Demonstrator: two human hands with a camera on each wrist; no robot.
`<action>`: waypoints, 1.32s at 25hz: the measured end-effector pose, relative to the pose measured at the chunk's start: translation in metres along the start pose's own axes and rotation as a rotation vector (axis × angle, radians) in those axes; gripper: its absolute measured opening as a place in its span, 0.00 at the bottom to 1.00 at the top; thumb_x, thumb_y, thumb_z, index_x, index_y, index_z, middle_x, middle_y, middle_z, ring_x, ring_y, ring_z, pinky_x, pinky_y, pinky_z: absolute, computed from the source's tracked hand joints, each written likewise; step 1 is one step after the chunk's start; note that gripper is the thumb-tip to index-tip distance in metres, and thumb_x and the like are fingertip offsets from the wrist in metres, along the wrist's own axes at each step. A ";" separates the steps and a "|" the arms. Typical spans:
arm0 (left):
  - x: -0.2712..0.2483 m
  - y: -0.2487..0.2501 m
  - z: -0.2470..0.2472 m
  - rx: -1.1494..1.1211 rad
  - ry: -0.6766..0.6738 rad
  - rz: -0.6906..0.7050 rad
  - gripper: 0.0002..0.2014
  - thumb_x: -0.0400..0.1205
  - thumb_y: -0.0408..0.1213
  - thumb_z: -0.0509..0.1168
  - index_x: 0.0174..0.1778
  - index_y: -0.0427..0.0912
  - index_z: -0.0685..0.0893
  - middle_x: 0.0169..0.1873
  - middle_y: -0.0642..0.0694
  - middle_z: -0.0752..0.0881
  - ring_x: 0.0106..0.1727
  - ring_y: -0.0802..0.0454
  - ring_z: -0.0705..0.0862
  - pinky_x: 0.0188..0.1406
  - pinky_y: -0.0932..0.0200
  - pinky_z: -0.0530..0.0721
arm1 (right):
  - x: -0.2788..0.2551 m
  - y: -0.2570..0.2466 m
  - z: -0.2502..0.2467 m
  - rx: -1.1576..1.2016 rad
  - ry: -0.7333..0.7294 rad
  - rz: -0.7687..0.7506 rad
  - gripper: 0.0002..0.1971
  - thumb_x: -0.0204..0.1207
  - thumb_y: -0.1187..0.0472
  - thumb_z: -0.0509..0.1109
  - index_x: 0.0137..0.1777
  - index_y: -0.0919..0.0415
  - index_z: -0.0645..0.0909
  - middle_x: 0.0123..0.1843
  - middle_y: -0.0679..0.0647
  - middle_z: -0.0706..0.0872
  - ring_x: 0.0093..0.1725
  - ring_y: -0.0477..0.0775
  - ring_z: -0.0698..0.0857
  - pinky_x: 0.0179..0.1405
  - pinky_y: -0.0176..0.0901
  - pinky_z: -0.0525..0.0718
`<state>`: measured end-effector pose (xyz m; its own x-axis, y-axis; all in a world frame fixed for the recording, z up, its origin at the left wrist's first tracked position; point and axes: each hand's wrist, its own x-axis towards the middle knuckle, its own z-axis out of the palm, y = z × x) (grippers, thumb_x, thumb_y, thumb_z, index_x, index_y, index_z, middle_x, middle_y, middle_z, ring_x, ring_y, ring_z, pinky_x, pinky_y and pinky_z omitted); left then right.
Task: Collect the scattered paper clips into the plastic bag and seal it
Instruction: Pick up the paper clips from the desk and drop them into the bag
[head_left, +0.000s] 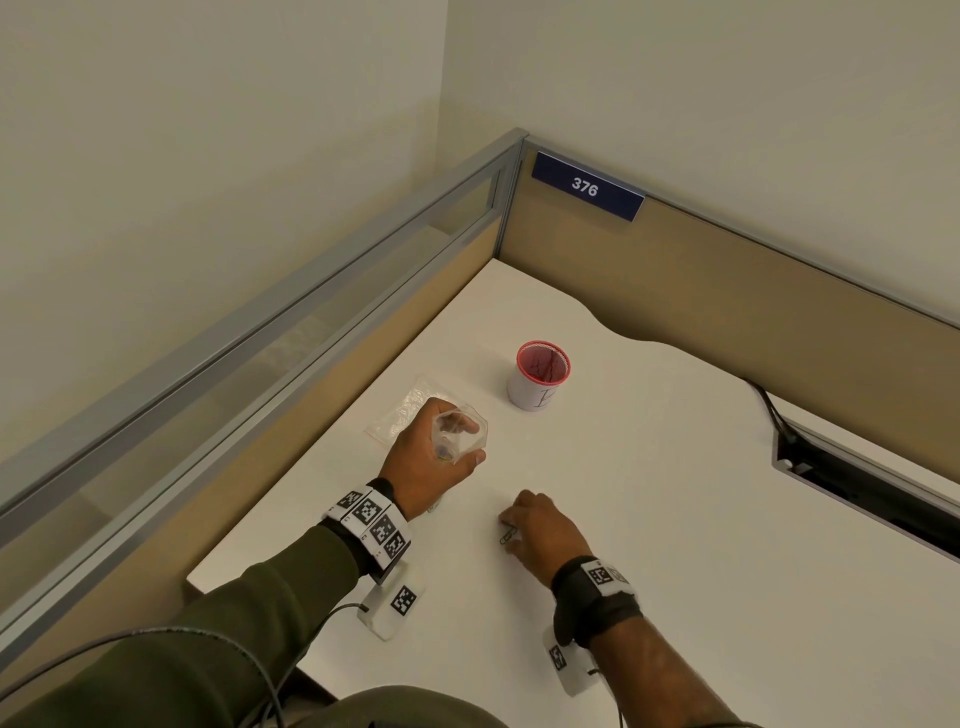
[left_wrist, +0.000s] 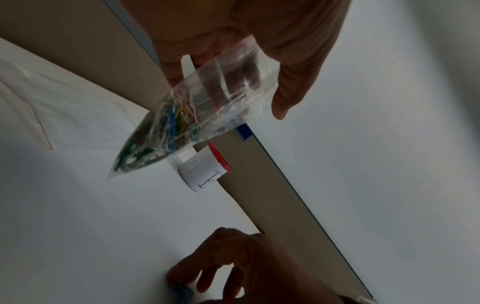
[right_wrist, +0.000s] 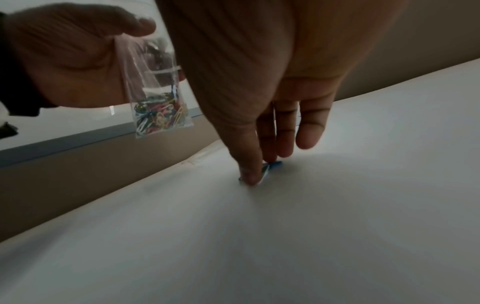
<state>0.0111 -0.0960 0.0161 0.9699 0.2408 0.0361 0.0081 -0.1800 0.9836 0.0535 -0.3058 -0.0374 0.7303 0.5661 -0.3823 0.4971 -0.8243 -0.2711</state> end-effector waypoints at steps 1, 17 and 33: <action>0.000 0.000 0.000 -0.001 -0.004 -0.002 0.20 0.74 0.36 0.79 0.58 0.46 0.79 0.56 0.51 0.87 0.64 0.52 0.84 0.66 0.51 0.85 | 0.001 0.000 0.003 -0.016 0.033 0.001 0.13 0.77 0.62 0.66 0.61 0.55 0.81 0.59 0.52 0.79 0.61 0.56 0.77 0.57 0.49 0.82; 0.004 0.002 0.000 -0.009 0.011 0.000 0.19 0.74 0.35 0.78 0.57 0.45 0.79 0.57 0.50 0.87 0.65 0.52 0.84 0.64 0.52 0.85 | 0.011 0.018 0.002 0.058 0.090 0.105 0.10 0.81 0.60 0.63 0.56 0.61 0.83 0.56 0.57 0.81 0.52 0.60 0.84 0.51 0.46 0.82; 0.007 -0.004 -0.001 0.020 0.013 -0.034 0.20 0.75 0.34 0.78 0.58 0.44 0.78 0.57 0.49 0.87 0.65 0.53 0.84 0.61 0.64 0.82 | -0.005 -0.014 -0.069 0.246 0.430 0.038 0.03 0.77 0.58 0.71 0.46 0.57 0.84 0.42 0.48 0.80 0.40 0.49 0.79 0.41 0.37 0.75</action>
<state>0.0176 -0.0923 0.0123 0.9658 0.2592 0.0055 0.0455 -0.1903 0.9807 0.0749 -0.2975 0.0295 0.8986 0.4386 -0.0113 0.3789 -0.7887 -0.4842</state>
